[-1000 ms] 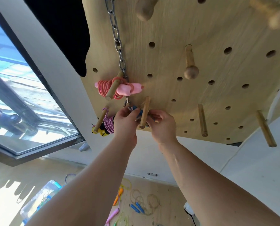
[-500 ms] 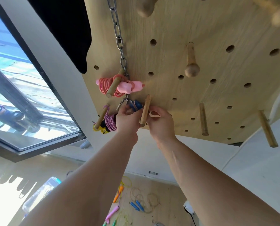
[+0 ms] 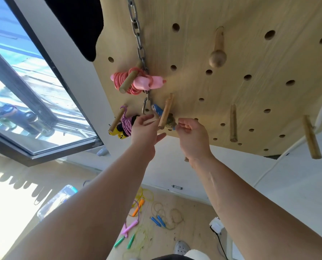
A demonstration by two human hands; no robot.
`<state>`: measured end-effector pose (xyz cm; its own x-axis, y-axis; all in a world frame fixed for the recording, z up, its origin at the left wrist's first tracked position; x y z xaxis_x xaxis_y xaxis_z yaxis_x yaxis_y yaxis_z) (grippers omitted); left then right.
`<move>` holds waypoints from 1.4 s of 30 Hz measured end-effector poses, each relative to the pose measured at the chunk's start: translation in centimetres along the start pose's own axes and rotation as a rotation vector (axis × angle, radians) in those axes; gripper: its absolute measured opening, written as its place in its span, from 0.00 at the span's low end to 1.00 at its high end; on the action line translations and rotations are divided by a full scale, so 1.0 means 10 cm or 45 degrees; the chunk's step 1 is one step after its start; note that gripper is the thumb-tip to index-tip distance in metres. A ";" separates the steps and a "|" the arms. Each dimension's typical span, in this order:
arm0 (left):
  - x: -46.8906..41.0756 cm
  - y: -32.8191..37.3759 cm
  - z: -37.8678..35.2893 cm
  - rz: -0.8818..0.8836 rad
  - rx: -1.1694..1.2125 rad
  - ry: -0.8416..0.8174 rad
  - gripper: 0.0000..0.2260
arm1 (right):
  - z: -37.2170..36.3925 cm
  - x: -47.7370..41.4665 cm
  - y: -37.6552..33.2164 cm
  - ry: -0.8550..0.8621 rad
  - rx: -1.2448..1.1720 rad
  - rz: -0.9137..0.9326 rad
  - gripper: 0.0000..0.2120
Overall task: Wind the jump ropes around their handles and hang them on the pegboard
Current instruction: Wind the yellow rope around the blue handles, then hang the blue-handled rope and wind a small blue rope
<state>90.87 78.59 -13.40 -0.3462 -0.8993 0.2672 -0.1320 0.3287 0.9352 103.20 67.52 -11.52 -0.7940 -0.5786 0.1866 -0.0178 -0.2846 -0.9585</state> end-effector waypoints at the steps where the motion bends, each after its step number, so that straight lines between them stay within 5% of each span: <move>1: 0.03 -0.02 0.03 0.001 -0.005 0.004 0.15 | 0.01 0.02 0.03 -0.012 0.002 -0.009 0.14; 11: 0.30 -0.51 0.91 0.075 -0.221 0.053 0.13 | 0.02 0.58 0.35 0.115 0.074 0.112 0.06; 17: 0.42 -1.03 1.94 0.187 -0.436 -0.036 0.09 | -0.54 1.16 1.12 0.035 0.192 -0.118 0.03; 28: 0.25 -2.89 3.04 0.254 -1.140 -0.505 0.11 | -1.27 1.63 3.87 -0.362 0.675 -0.812 0.09; 38: -0.53 -5.94 3.14 0.144 -1.864 -1.031 0.25 | -1.64 0.74 6.85 -0.512 1.047 -0.863 0.16; 42: -0.84 -7.11 3.12 0.045 -2.088 -1.292 0.28 | -1.89 0.43 7.99 -0.648 1.234 -0.803 0.11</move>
<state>74.12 71.78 -89.37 -0.7368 -0.2222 0.6385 0.5452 -0.7538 0.3668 86.86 56.69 -91.37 -0.4830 -0.3048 0.8209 0.3151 -0.9351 -0.1618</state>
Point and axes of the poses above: each hand's wrist, its own x-axis away from the middle knuckle, its own z-axis out of the back of the hand, y = z × x, the point moved 8 cm from there along -x, towards the middle knuckle, and after that the axes turned 9 degrees about -z, right-handed, at the moved point
